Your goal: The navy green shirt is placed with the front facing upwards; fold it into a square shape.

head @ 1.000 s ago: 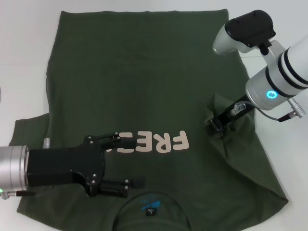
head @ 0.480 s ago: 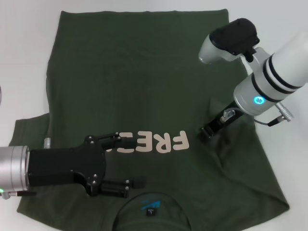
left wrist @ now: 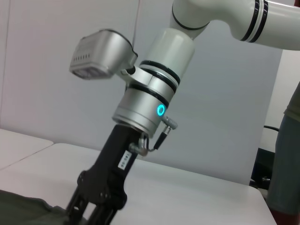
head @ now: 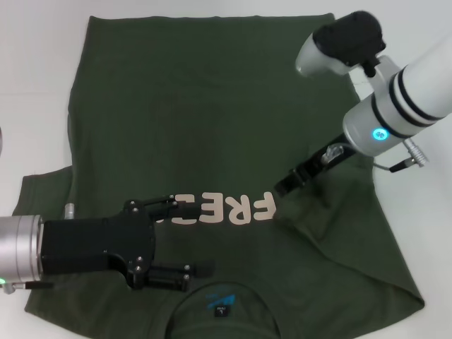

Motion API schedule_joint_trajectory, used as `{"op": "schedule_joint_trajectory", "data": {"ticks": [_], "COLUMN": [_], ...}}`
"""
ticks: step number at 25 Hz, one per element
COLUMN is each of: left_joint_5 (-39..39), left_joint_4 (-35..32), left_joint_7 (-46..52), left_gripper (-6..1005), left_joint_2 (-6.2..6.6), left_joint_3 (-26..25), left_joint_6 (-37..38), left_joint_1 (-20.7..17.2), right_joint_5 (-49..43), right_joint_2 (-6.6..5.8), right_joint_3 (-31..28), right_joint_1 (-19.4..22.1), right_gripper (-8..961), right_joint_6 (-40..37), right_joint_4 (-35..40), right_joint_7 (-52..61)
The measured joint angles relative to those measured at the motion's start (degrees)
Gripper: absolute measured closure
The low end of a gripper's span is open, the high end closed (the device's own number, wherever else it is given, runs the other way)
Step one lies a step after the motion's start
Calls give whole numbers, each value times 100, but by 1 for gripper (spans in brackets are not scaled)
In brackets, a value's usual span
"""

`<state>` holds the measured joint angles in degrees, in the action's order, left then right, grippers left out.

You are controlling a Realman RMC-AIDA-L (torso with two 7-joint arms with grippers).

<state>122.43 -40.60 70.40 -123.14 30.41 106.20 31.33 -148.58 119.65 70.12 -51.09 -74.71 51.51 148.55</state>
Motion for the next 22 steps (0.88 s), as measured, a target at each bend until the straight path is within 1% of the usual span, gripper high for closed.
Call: {"op": "schedule_joint_trajectory", "data": {"ticks": [4, 7, 9, 12, 15, 17, 22], "left_joint_5": [0, 0, 0, 0, -28, -49, -55], "left_joint_4": [0, 0, 0, -1, -1, 0, 0], "left_joint_7": [0, 0, 0, 0, 0, 0, 0], "left_gripper": [65, 65, 65, 65, 65, 65, 64], "left_joint_2": [-7, -14, -24, -33, -40, -41, -43], "left_joint_3": [0, 0, 0, 0, 5, 8, -1], "left_joint_6": [2, 4, 6, 7, 10, 10, 15], "left_joint_1": [-4, -4, -4, -10, -15, -19, -22], "right_joint_5": [-162, -479, -718, -850, -864, -865, -868], "right_joint_2": [-52, -83, -101, -122, -137, -124, -42], "right_joint_3": [-62, -190, -379, -594, -641, -642, -588], "right_joint_1": [75, 118, 132, 155, 189, 198, 194], "right_gripper": [435, 436, 437, 438, 439, 439, 441], "right_joint_6": [-36, -88, -136, -184, -183, -125, -79], "right_joint_4": [128, 192, 200, 201, 202, 182, 156], "right_joint_7": [-6, 16, 18, 4, -14, -24, -17]}}
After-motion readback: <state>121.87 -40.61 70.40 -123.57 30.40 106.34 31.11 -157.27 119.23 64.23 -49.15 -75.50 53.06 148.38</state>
